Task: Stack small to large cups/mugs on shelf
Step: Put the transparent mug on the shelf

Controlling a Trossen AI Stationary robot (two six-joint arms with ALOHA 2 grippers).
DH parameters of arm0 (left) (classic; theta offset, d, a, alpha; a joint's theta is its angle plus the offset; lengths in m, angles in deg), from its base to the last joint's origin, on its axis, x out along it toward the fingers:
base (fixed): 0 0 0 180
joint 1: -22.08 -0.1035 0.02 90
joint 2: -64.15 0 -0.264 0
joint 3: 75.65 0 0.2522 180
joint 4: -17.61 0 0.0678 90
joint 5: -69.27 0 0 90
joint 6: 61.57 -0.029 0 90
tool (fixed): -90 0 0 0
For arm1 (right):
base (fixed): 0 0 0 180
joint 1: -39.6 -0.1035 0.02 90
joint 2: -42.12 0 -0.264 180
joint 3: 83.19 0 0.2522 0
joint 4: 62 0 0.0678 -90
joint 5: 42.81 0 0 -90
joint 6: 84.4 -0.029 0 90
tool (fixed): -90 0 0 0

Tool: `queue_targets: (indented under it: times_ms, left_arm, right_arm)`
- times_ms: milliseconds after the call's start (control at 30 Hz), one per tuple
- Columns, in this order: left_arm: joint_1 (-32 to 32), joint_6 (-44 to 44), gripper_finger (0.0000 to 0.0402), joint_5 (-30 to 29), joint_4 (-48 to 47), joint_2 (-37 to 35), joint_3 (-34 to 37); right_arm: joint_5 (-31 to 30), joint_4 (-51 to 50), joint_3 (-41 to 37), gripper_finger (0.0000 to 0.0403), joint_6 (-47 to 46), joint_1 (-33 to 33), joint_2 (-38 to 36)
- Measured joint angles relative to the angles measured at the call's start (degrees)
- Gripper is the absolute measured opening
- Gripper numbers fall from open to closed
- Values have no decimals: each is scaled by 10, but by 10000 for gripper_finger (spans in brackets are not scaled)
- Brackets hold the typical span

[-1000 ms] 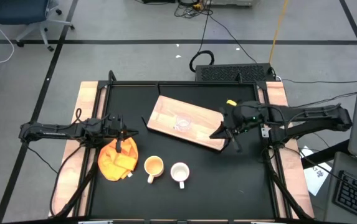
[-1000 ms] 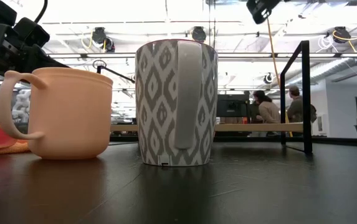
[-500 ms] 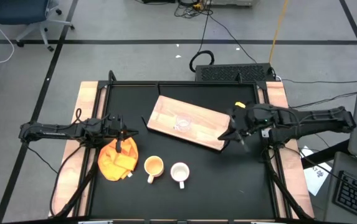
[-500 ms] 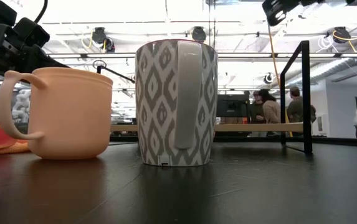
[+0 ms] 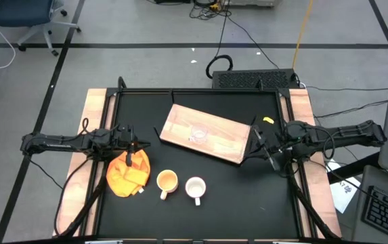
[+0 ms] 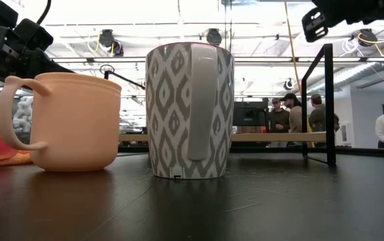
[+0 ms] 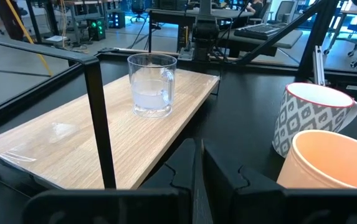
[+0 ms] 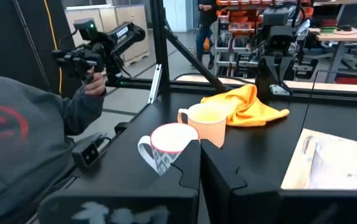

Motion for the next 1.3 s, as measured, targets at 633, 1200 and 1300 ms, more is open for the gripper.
queue_targets:
  times_ms: [633, 1200, 1300]
  left_arm:
    - [0, 0, 31, -1, 0, 0, 0]
    - [0, 0, 31, -3, 0, 0, 0]
    - [0, 0, 31, -3, 0, 0, 0]
  right_arm:
    - [18, 150, -172, 0, -12, 0, -115]
    - [72, 143, -192, 0, -31, 0, -118]
    - [72, 169, -208, 0, -40, 0, -118]
